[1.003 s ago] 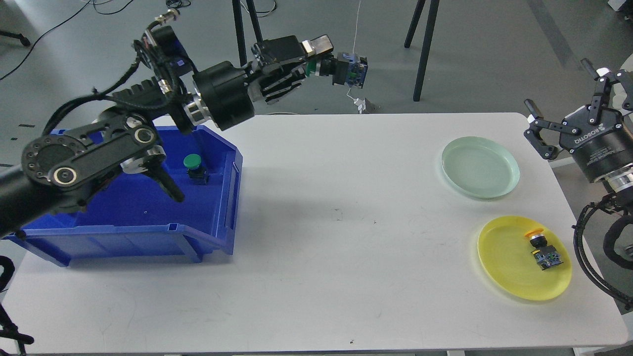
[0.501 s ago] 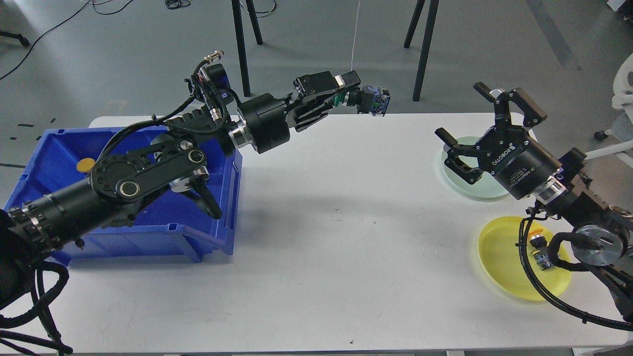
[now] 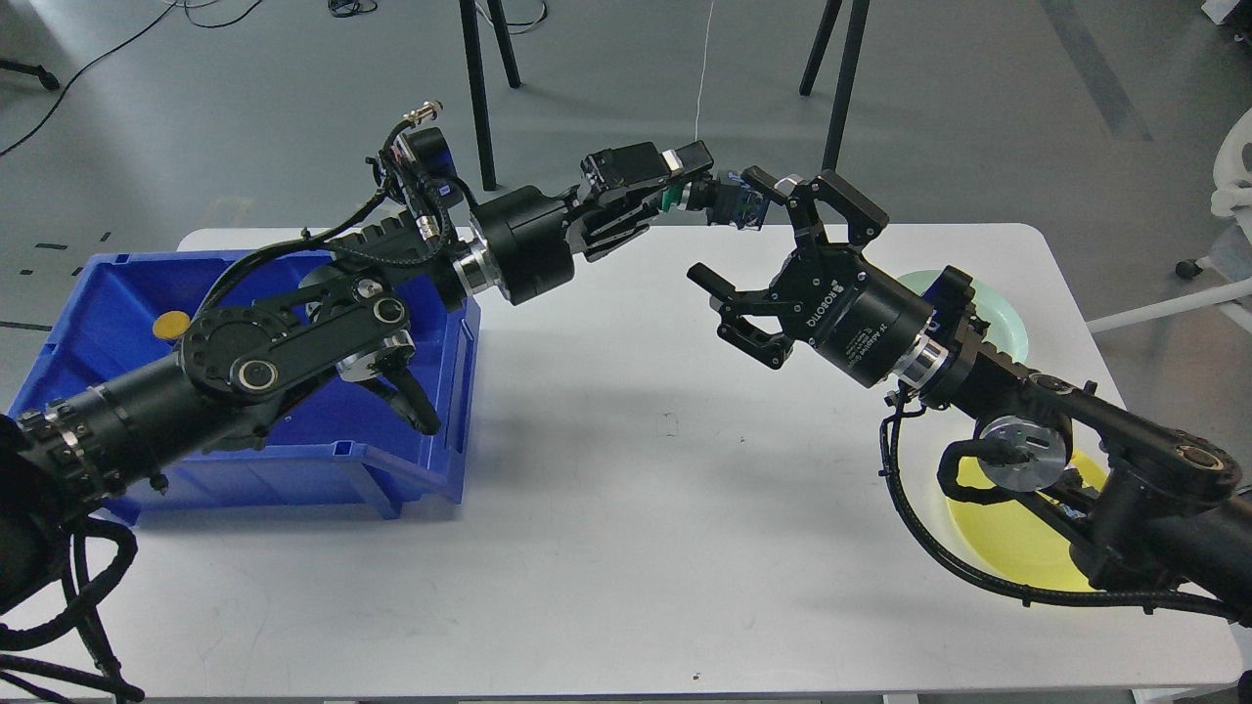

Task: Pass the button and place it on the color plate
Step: 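Close the right gripper on the green button and take it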

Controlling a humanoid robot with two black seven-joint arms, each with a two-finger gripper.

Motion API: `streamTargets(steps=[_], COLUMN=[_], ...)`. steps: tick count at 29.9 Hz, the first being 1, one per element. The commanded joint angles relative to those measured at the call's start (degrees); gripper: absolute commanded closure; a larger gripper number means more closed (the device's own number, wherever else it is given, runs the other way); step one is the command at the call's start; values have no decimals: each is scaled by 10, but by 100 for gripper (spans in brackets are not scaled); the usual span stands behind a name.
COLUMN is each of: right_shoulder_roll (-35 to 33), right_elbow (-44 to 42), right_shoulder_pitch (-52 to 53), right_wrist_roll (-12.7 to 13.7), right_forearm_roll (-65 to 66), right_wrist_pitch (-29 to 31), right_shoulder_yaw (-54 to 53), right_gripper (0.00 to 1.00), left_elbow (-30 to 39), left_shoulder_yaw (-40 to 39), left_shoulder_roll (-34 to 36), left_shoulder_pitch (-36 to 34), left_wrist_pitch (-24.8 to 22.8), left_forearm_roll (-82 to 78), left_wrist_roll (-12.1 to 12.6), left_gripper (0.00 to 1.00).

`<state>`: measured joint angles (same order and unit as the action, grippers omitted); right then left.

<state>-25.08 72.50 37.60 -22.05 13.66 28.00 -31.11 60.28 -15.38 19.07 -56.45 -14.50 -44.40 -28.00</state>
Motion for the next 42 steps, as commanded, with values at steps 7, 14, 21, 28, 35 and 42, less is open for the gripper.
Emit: streamTargets(steps=[7, 14, 21, 28, 35, 42], right_shoulder_roll=[1, 6, 6, 6, 5, 5], right_elbow=[0, -1, -17, -17, -13, -12], right_shoulder_pitch=[5, 5, 5, 3, 3, 2], right_wrist_roll=[0, 1, 1, 2, 3, 18], right_forearm_roll=[-1, -1, -1, -2, 0, -1], right_wrist_pitch=[0, -1, -1, -1, 0, 0], right_shoulder_yaw=[-4, -5, -15, -18, -14, -18], right_gripper=[11, 21, 23, 23, 68, 97], left_elbow=[0, 0, 0, -1, 0, -1], left_shoulder_yaw=[1, 1, 1, 1, 1, 1], left_shoulder_roll=[0, 0, 0, 1, 0, 0], left_shoulder_pitch=[0, 0, 0, 0, 1, 0], left_wrist_pitch=[0, -1, -1, -1, -1, -1], left_forearm_roll=[-1, -1, -1, -1, -1, -2], left_wrist_roll=[0, 0, 0, 0, 0, 0], left_gripper=[69, 69, 69, 69, 69, 69])
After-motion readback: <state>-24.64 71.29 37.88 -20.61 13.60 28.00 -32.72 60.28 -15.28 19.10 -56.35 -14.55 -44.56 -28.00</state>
